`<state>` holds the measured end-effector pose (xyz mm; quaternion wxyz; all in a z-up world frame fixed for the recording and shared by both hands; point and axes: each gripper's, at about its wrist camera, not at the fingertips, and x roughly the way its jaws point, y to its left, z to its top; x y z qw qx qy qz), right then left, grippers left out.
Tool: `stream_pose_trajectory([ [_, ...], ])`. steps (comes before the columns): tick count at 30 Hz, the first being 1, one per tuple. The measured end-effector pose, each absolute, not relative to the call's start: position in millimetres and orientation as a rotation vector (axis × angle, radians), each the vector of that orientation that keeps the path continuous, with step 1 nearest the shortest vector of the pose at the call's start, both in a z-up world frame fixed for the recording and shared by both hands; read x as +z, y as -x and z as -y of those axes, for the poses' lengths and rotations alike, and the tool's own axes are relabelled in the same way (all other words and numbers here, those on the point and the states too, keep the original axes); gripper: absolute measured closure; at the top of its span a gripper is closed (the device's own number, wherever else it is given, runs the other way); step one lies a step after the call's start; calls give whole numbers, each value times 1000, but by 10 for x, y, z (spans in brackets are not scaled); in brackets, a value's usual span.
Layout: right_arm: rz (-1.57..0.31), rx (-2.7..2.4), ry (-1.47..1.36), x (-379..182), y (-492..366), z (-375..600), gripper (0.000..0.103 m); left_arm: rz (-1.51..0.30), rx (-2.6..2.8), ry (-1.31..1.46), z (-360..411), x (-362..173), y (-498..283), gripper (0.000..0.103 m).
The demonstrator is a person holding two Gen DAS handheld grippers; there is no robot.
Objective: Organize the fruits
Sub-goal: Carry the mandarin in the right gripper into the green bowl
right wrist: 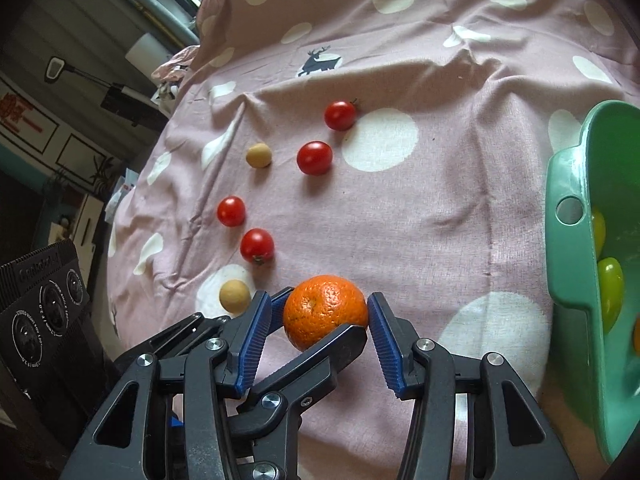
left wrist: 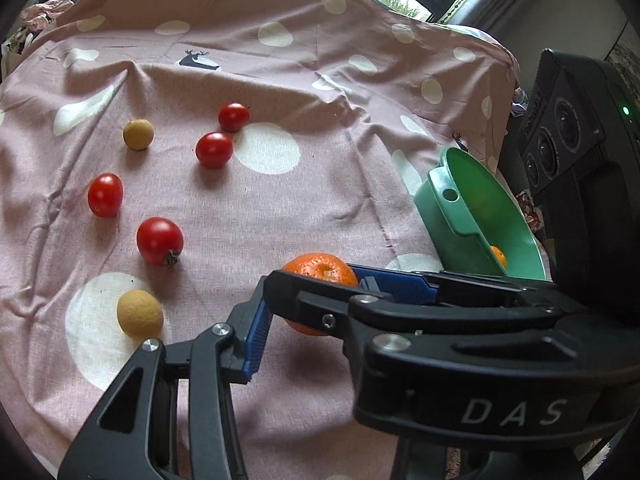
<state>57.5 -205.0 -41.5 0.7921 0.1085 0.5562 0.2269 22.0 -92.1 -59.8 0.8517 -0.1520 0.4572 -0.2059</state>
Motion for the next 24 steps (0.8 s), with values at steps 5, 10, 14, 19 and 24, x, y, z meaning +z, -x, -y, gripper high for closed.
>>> stream_pose_trajectory([
  [5, -1231, 468, -198, -531, -602, 1996, 51, -1002, -429, 344, 897, -723, -249, 60],
  [10, -1237, 466, -195, -574, -602, 1989, 52, -998, -431, 352, 897, -747, -246, 60],
  [14, -1235, 472, -201, -575, -599, 2003, 52, -991, -431, 360, 880, -754, -241, 60],
  [19, -1227, 483, -208, -532, -587, 2014, 53, -969, -416, 340, 894, -632, -200, 60],
  [24, -1147, 512, -220, -279, -499, 2107, 53, -891, -404, 282, 986, -319, -100, 61],
])
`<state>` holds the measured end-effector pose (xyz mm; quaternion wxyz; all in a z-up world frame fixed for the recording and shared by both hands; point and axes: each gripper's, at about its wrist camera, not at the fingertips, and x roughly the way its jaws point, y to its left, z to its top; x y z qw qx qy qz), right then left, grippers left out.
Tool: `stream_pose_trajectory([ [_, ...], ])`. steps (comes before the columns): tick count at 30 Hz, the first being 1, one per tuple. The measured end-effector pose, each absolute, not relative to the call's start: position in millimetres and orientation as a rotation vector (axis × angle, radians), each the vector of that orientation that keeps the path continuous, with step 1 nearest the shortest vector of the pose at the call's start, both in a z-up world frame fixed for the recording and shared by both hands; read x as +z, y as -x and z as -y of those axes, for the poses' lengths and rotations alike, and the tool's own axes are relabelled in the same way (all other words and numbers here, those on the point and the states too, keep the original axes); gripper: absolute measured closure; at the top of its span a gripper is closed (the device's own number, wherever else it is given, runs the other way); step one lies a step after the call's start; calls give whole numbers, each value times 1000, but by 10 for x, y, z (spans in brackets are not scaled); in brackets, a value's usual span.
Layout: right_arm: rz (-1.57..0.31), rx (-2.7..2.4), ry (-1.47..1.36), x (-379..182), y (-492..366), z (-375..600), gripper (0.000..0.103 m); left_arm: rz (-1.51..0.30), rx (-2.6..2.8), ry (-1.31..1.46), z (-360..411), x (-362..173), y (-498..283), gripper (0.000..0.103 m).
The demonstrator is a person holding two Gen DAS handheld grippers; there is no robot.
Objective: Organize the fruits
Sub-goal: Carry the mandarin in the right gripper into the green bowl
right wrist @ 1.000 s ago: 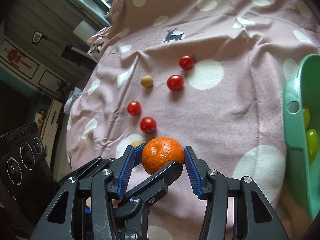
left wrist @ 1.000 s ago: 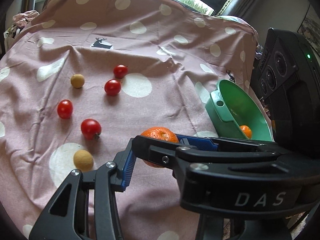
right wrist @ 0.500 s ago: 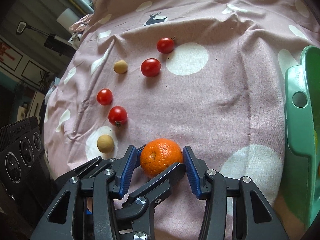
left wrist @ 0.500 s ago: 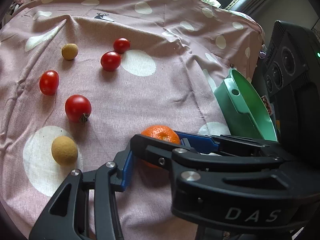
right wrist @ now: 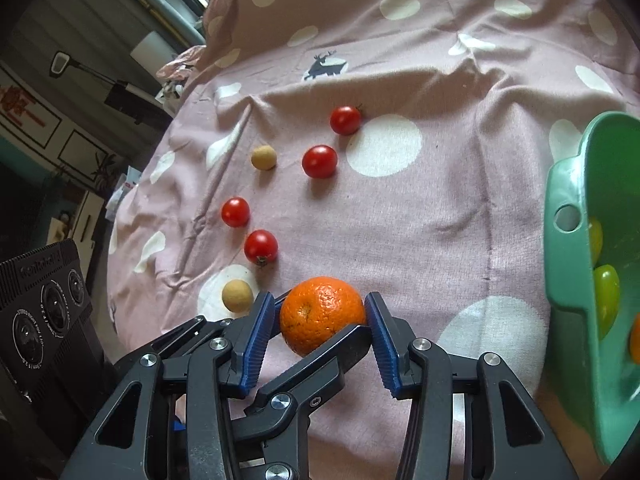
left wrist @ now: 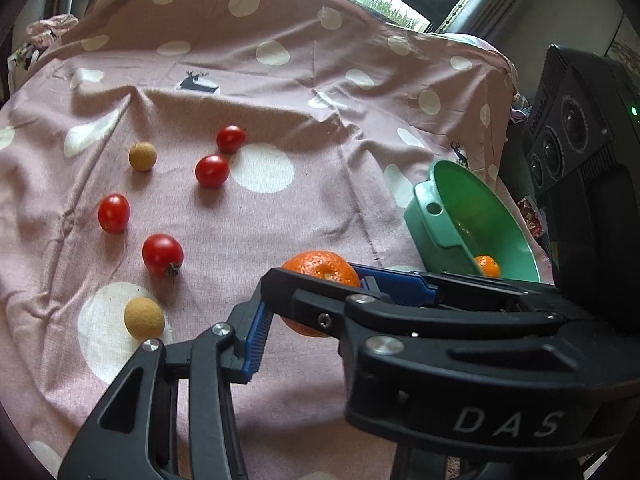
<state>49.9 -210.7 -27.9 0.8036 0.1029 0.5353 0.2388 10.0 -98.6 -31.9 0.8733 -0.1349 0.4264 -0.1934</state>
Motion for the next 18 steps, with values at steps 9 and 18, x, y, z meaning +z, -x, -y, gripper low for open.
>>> stream_pose_trajectory([
  [9, -974, 533, -252, 218, -293, 2427, 53, -766, -436, 177, 1309, 160, 14, 60],
  [18, -877, 457, -316, 432, -225, 2866, 53, -718, -509, 115, 1756, 352, -36, 61],
])
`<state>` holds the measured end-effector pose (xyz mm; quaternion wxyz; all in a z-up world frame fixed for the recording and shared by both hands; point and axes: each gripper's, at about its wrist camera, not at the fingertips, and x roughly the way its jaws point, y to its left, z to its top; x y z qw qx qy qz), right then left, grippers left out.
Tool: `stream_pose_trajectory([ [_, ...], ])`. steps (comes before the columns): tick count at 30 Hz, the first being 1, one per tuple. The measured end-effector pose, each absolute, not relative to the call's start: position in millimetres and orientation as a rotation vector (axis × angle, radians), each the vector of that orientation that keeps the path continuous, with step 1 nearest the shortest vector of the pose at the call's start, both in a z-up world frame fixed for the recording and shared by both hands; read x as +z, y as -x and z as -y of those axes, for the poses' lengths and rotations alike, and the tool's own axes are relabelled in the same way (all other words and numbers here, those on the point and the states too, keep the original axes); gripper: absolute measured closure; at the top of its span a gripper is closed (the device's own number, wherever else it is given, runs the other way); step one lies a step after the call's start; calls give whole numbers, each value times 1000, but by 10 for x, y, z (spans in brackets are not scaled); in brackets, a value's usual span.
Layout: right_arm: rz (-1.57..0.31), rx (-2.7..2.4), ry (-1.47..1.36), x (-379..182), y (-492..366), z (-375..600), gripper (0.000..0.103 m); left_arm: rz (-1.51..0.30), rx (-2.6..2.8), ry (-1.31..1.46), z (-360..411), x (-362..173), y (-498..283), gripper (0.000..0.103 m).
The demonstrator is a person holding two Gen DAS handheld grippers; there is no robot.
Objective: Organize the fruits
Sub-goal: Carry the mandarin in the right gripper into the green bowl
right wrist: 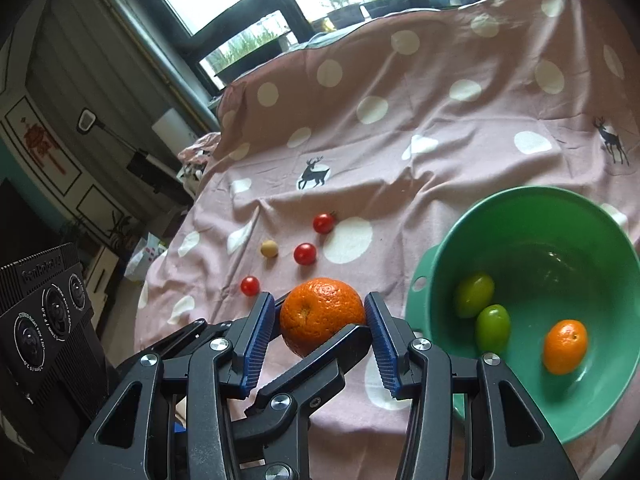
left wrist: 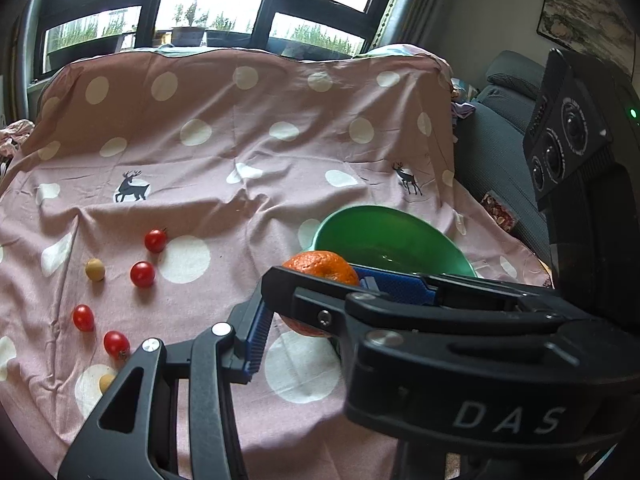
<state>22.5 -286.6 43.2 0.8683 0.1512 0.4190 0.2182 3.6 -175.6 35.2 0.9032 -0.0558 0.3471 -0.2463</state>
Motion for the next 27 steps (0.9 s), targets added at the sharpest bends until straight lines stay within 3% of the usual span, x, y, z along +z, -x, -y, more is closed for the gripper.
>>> stream_pose_trajectory([
  [27, -885, 201, -523, 195, -331, 3988, 53, -840, -719, 33, 2845, 134, -403, 61],
])
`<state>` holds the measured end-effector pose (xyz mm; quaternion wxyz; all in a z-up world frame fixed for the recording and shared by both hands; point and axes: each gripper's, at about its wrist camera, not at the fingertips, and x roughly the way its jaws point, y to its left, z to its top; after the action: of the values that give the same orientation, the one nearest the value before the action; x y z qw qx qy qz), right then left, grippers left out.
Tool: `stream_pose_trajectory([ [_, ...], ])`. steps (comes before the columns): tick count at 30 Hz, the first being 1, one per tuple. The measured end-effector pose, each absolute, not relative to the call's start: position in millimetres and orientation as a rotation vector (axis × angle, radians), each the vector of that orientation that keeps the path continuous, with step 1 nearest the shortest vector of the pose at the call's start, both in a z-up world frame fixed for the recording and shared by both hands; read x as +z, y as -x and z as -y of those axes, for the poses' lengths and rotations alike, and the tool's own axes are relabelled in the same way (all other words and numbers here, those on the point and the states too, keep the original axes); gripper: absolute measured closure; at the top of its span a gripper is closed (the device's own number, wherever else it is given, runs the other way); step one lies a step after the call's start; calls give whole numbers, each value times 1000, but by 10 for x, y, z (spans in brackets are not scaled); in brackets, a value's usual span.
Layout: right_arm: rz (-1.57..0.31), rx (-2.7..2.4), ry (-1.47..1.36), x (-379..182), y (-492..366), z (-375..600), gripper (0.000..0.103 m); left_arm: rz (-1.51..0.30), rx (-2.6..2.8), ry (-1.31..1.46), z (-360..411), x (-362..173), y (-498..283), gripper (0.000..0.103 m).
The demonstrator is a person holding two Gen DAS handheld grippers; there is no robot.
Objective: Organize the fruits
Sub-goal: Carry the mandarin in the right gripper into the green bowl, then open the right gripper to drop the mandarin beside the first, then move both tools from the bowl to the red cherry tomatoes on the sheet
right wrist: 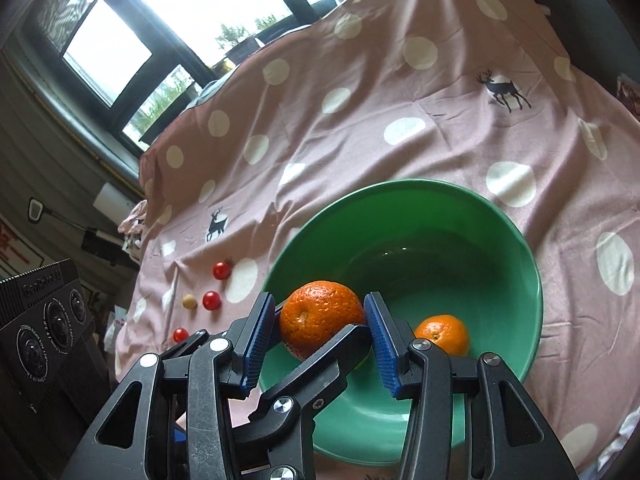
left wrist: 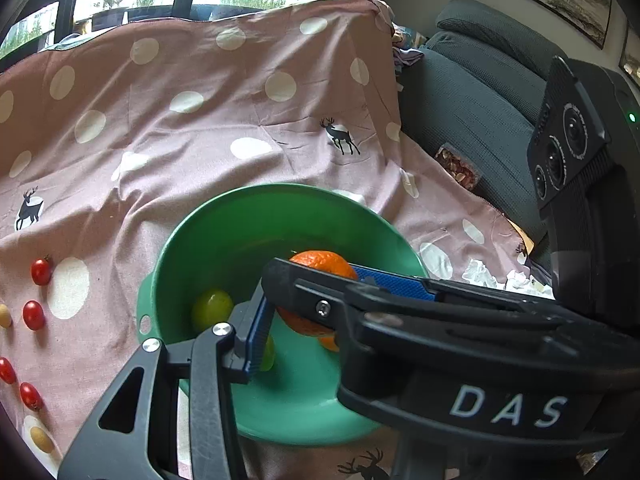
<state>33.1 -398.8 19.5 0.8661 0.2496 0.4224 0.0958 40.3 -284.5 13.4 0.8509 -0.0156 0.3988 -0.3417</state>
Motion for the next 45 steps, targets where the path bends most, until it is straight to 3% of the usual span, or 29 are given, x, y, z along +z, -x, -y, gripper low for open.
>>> stream_pose_trajectory([
  [22, -995, 124, -564, -104, -462, 4142, 53, -979, -755, 82, 2989, -168, -571, 61],
  [36, -1003, 95, -539, -98, -473, 4107, 53, -974, -754, 79, 2952, -144, -544, 58],
  [45, -942, 74, -550, 15, -403, 4152, 53, -912, -691, 94, 2638, 57, -480, 34],
])
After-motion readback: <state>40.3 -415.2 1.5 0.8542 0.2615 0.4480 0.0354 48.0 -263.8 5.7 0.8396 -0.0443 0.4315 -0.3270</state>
